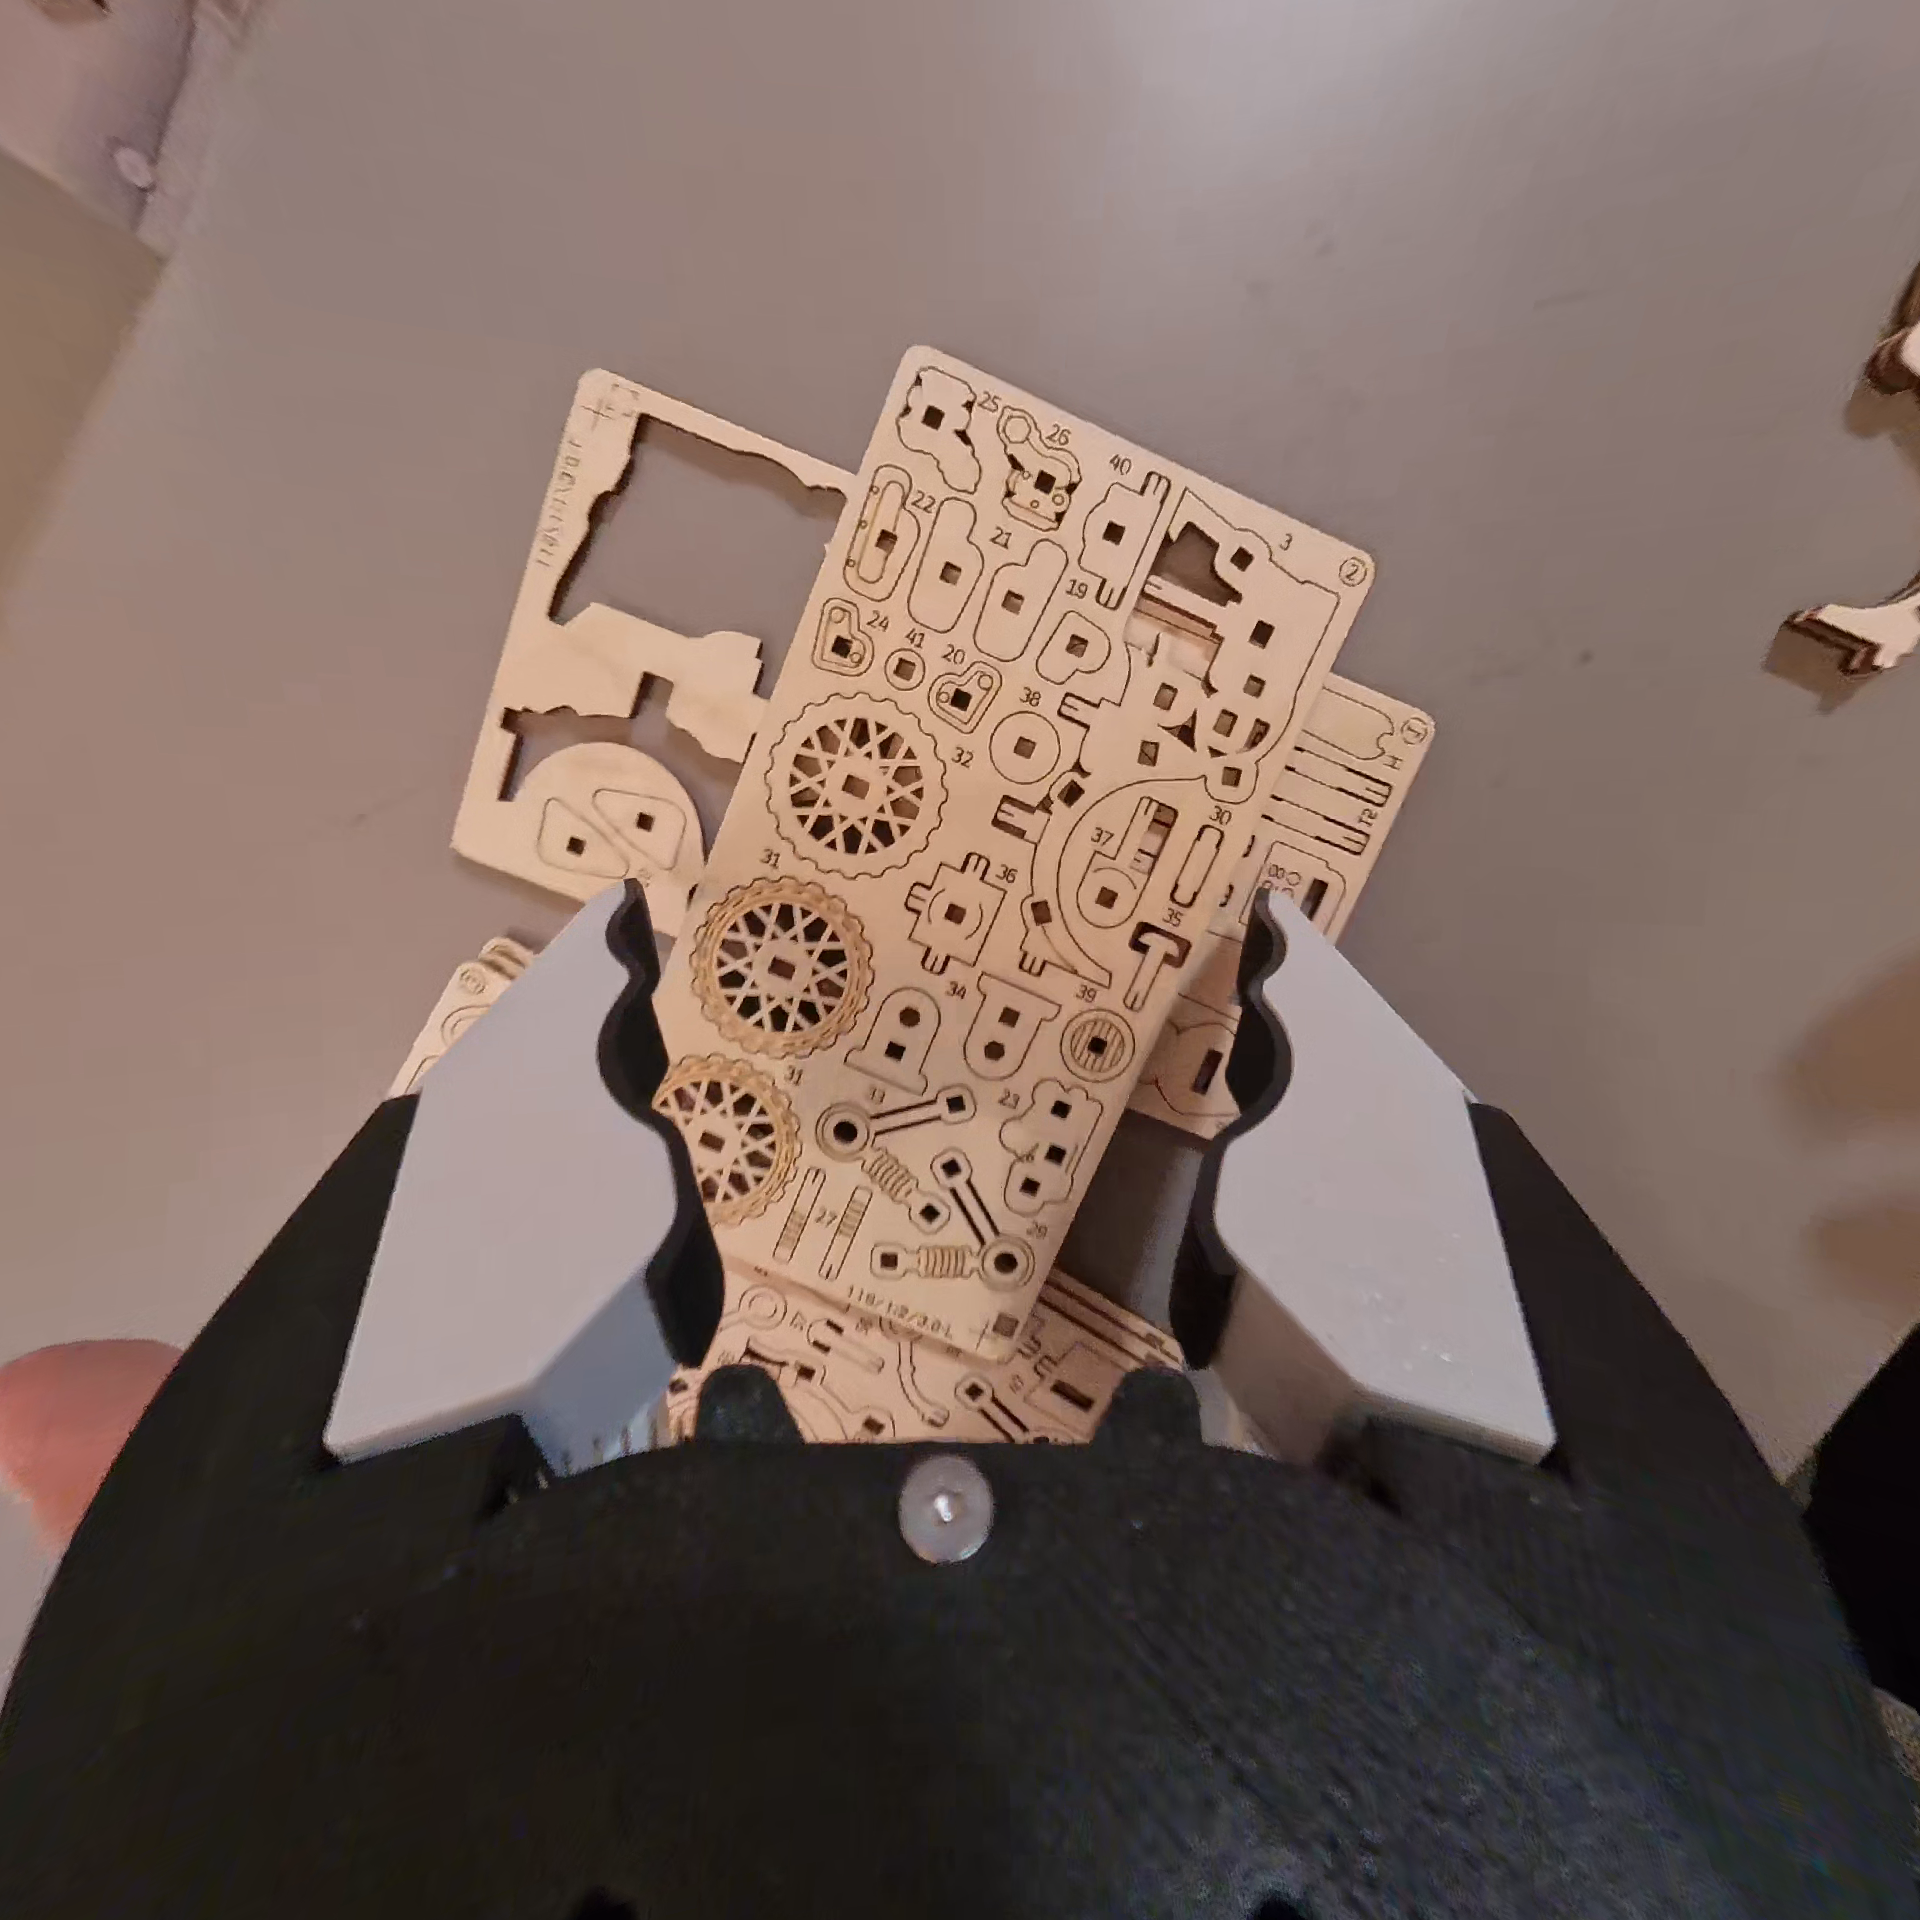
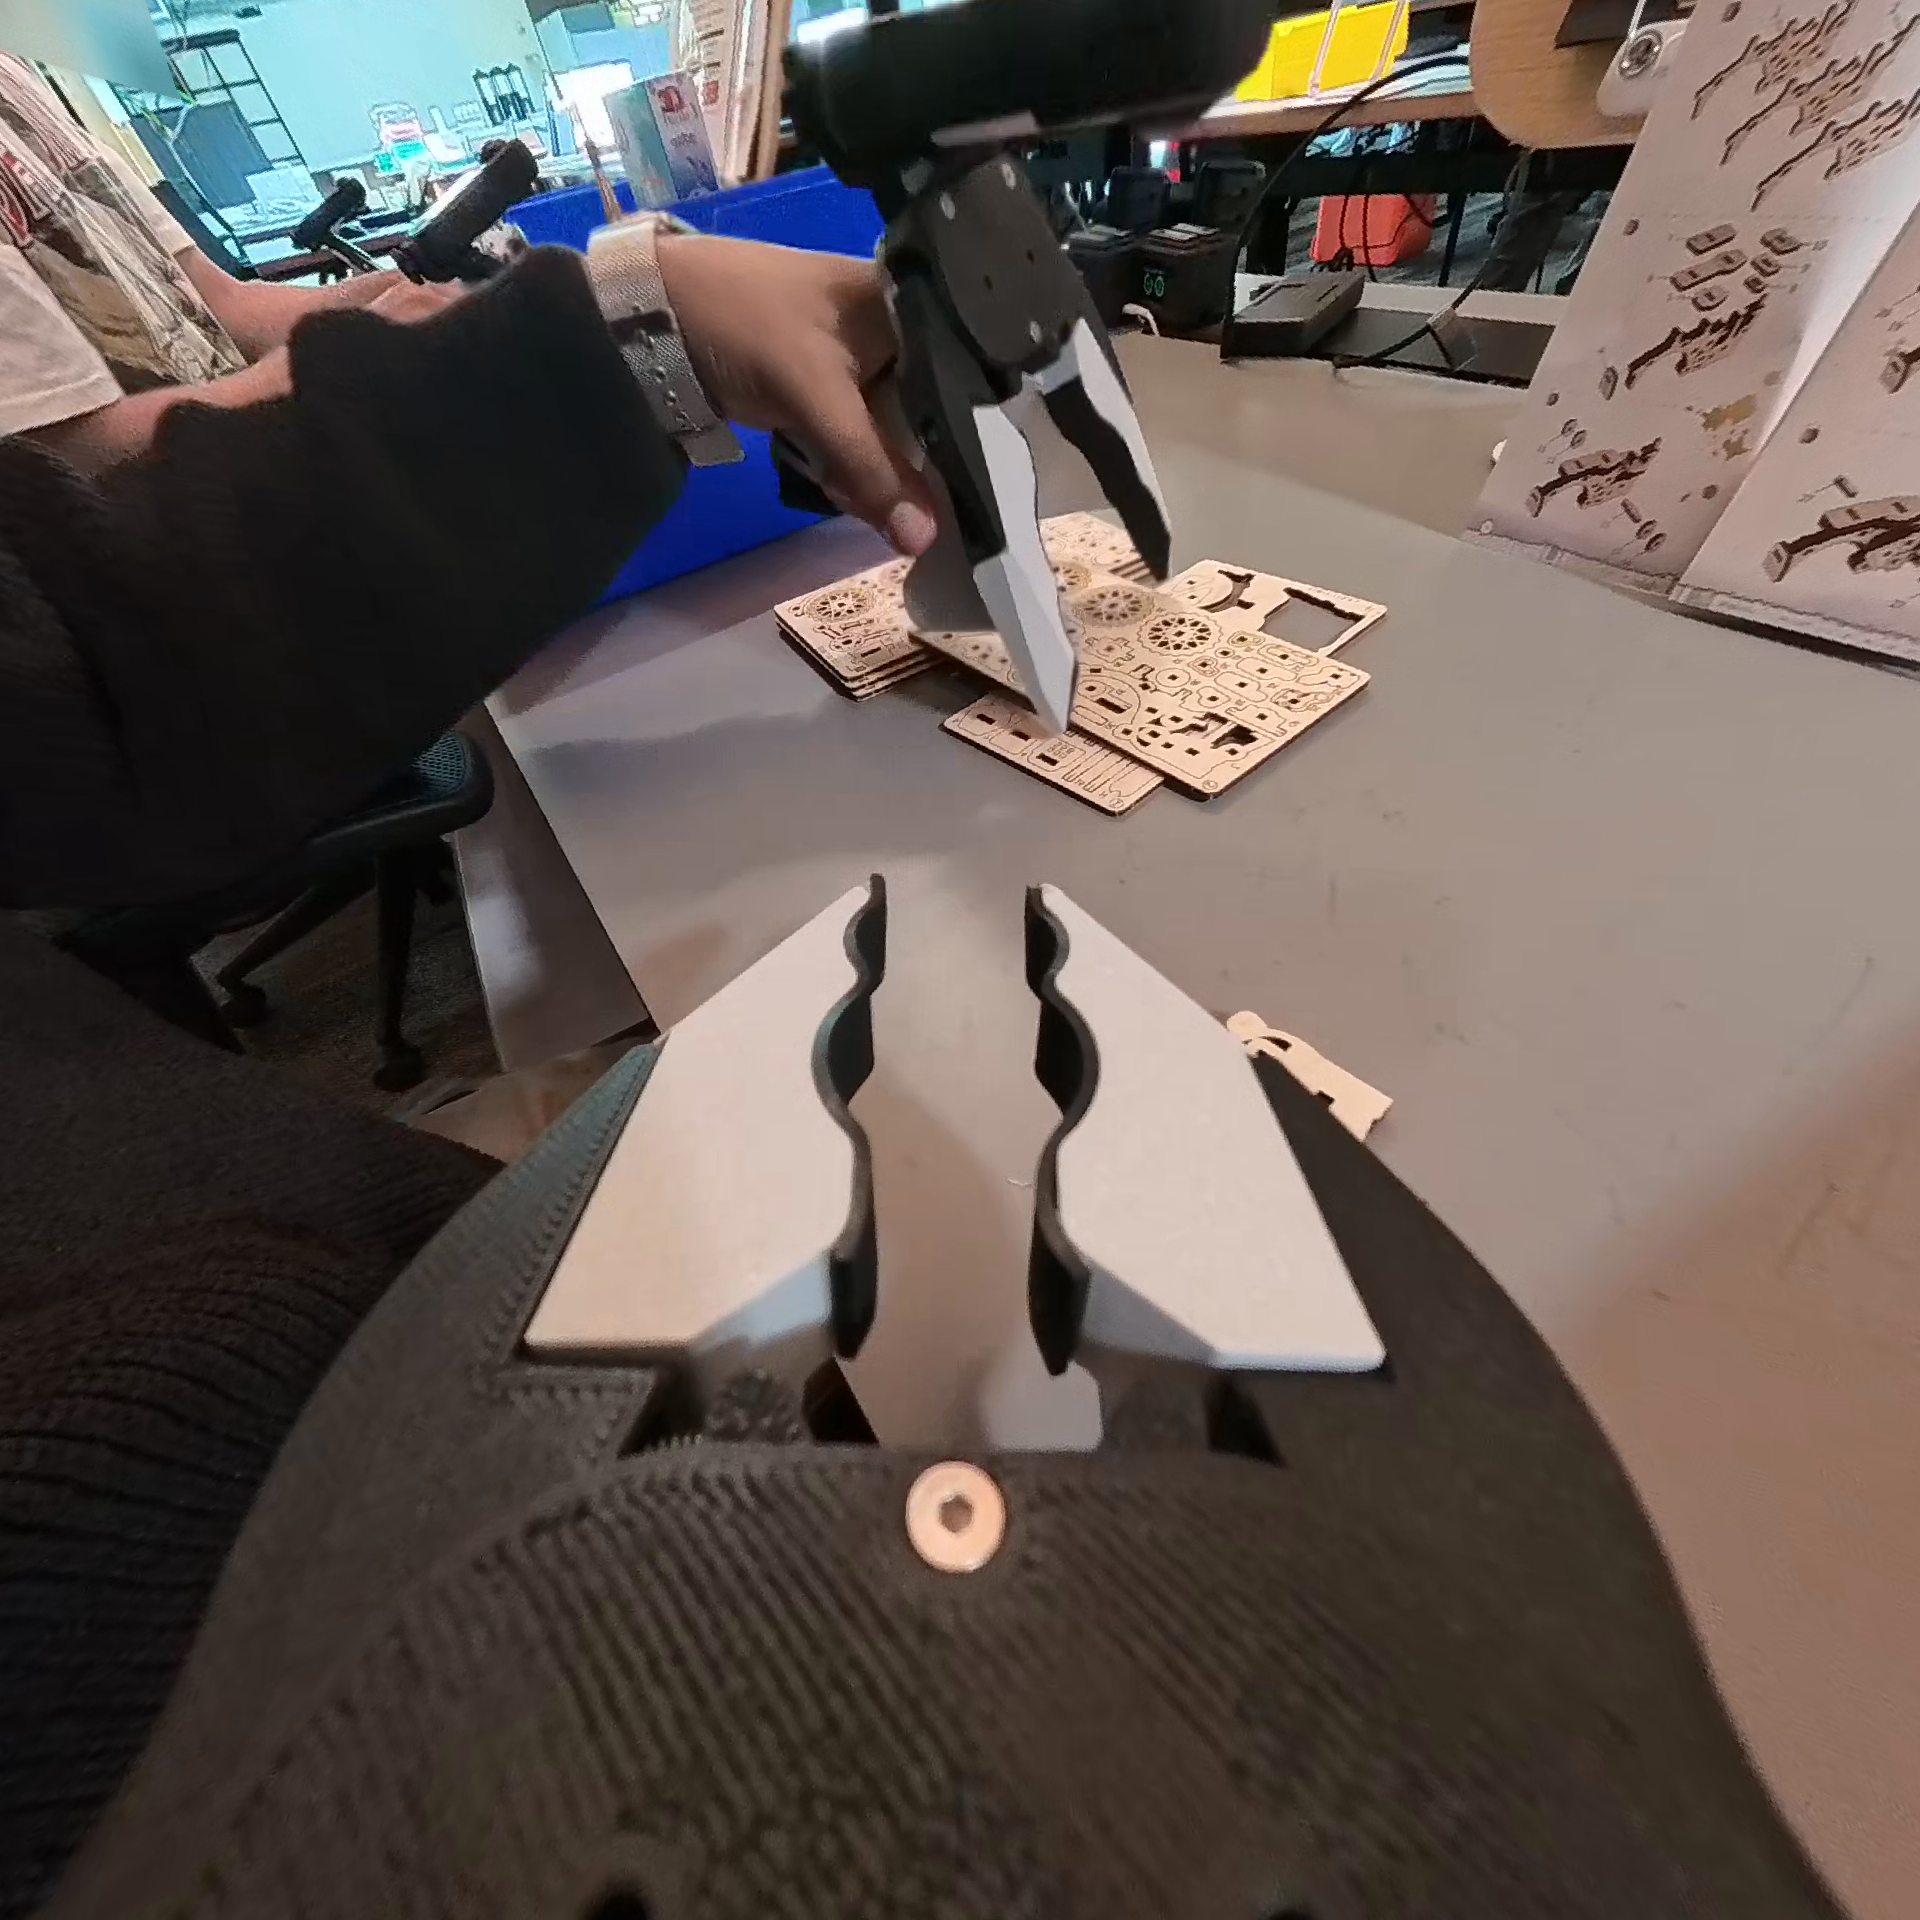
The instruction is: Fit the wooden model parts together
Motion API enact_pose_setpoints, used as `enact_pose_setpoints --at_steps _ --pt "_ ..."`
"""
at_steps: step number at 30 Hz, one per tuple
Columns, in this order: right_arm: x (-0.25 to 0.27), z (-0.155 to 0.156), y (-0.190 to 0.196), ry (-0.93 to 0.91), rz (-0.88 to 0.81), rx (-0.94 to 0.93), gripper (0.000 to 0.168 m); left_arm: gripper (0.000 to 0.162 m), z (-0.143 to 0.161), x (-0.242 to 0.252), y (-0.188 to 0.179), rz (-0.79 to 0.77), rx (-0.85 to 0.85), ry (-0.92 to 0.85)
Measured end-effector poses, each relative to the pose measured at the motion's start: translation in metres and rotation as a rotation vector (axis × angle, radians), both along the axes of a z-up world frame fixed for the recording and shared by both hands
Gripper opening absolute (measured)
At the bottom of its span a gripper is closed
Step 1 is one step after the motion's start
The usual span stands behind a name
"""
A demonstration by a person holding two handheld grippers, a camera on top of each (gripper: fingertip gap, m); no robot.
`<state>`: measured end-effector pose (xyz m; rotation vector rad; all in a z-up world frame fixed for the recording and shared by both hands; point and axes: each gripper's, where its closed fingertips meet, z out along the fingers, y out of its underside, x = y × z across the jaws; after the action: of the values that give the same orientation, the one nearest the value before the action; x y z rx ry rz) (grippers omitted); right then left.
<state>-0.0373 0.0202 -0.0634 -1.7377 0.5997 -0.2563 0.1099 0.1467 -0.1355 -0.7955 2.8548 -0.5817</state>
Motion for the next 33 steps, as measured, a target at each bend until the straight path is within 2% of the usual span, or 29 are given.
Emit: enact_pose_setpoints --at_steps 7,11,24,33 --pt "0.001 0.0 -0.001 0.007 -0.003 0.005 0.025 0.115 -0.006 -0.002 -0.012 -0.03 -0.023 0.017" --pt "0.001 0.0 -0.001 0.01 -0.003 0.008 0.025 0.101 -0.003 -0.004 -0.013 -0.048 -0.039 0.018" --pt "0.002 0.0 -0.002 0.013 -0.004 0.009 0.026 0.101 -0.003 -0.006 -0.012 -0.059 -0.016 0.016" --pt "0.002 0.0 -0.002 0.012 -0.003 0.008 0.026 0.101 0.008 -0.004 -0.005 -0.045 -0.018 0.001"
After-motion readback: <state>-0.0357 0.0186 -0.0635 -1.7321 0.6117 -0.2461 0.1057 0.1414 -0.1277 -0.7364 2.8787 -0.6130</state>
